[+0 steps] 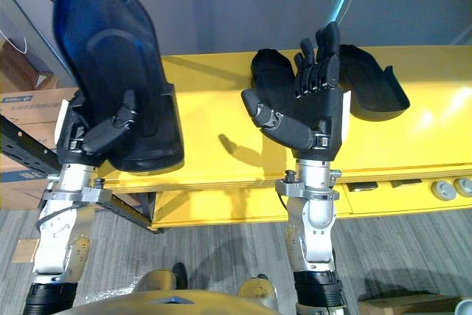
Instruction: Walk over and take three plastic housings, then place them on the shelf
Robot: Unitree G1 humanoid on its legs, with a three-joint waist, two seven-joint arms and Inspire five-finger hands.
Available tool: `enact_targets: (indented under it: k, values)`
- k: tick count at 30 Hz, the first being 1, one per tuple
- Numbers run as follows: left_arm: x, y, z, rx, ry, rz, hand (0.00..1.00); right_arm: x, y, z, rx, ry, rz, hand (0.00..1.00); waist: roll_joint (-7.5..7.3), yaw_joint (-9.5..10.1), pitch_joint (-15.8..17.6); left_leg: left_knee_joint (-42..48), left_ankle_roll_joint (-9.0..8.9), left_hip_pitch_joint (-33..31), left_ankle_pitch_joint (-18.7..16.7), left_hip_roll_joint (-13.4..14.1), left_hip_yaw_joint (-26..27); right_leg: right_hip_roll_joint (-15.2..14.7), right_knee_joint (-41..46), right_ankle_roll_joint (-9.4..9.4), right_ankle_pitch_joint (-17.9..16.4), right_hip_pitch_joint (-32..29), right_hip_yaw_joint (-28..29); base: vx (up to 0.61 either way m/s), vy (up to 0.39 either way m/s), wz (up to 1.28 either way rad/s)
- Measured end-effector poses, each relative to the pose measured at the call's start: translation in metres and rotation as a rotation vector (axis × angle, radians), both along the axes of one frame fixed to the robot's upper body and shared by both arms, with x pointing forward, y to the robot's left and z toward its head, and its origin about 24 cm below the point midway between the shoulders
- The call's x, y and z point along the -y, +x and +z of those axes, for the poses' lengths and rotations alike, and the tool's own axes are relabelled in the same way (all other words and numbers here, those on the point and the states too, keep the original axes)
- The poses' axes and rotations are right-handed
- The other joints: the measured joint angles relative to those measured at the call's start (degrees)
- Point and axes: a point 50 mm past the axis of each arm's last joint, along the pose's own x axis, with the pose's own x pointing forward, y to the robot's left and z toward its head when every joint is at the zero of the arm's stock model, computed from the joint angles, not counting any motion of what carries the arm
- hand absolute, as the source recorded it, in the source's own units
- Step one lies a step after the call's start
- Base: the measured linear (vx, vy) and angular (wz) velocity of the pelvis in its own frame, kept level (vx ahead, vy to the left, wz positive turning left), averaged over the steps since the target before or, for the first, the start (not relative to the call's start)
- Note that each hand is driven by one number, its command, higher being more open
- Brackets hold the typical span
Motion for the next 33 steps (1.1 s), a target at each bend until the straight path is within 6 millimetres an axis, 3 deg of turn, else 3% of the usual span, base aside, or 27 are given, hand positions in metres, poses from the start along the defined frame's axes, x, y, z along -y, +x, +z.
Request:
enact_targets:
  k: [8, 12, 18, 22, 25, 29, 33]
  values:
    - [0.021, -0.002, -0.004, -0.019, 0.037, -0.093, 0.0, 0.017, -0.001, -0.001, -0.031, -0.032, -0.048, 1.0, 0.28, -1.07, -0.1, -4.4, -1.31, 1.3, 3.0, 0.2, -2.1, 1.7, -0.3, -0.81, 0.3, 0.9, 1.4, -0.02, -0.028, 0.12]
    - [0.017, -0.001, -0.005, -0.033, 0.07, -0.052, 0.0, 0.017, -0.006, -0.003, -0.066, -0.054, -0.03, 1.0, 0.64, -1.37, -0.2, -6.9, -1.39, 2.1, 4.5, 0.0, -2.8, 1.8, 1.9, -3.44, -2.8, 0.6, 3.3, -0.09, -0.033, 0.13]
    - [-0.003, 0.006, -0.025, -0.165, 0.08, 0.09, 0.0, 0.015, -0.006, -0.003, -0.072, -0.08, 0.004, 1.0, 1.77, -2.4, 0.0, -10.6, -2.18, 1.9, 8.1, 0.6, -2.0, 2.5, 4.7, -3.03, -3.3, -3.6, 4.9, -0.07, -0.044, -0.07]
    - [-0.009, 0.025, -0.04, -0.253, 0.07, 0.123, 0.0, 0.013, -0.006, -0.005, -0.09, -0.106, 0.035, 1.0, 2.0, -2.65, 0.6, -10.2, -2.32, 2.0, 8.4, 1.0, -0.7, 2.6, 8.0, -2.75, -4.0, -6.0, 6.9, -0.04, -0.015, -0.19]
    - [-0.011, 0.041, -0.041, -0.275, 0.035, 0.103, 0.0, 0.009, -0.006, -0.004, -0.089, -0.154, 0.084, 1.0, 1.62, -3.66, 1.7, -10.1, -2.4, 2.1, 8.7, 0.8, -0.5, 2.1, 11.9, -2.7, -5.7, -8.0, 7.7, -0.06, -0.021, -0.07]
    - [-0.013, 0.069, -0.043, -0.313, -0.021, 0.092, 0.0, 0.004, -0.005, -0.003, -0.086, -0.209, 0.142, 1.0, 2.24, -4.25, 3.7, -10.6, -2.46, 2.8, 9.5, 0.8, 0.0, 2.0, 14.4, -2.83, -6.5, -9.1, 8.5, -0.07, -0.027, -0.07]
    - [-0.025, 0.081, -0.045, -0.336, -0.038, 0.131, 0.0, 0.001, -0.002, -0.002, -0.089, -0.226, 0.197, 1.0, 2.53, -5.81, 3.9, -12.7, -2.49, 3.2, 10.6, 0.6, 1.3, 1.9, 16.0, -2.59, -7.0, -11.3, 9.6, -0.05, -0.017, -0.14]
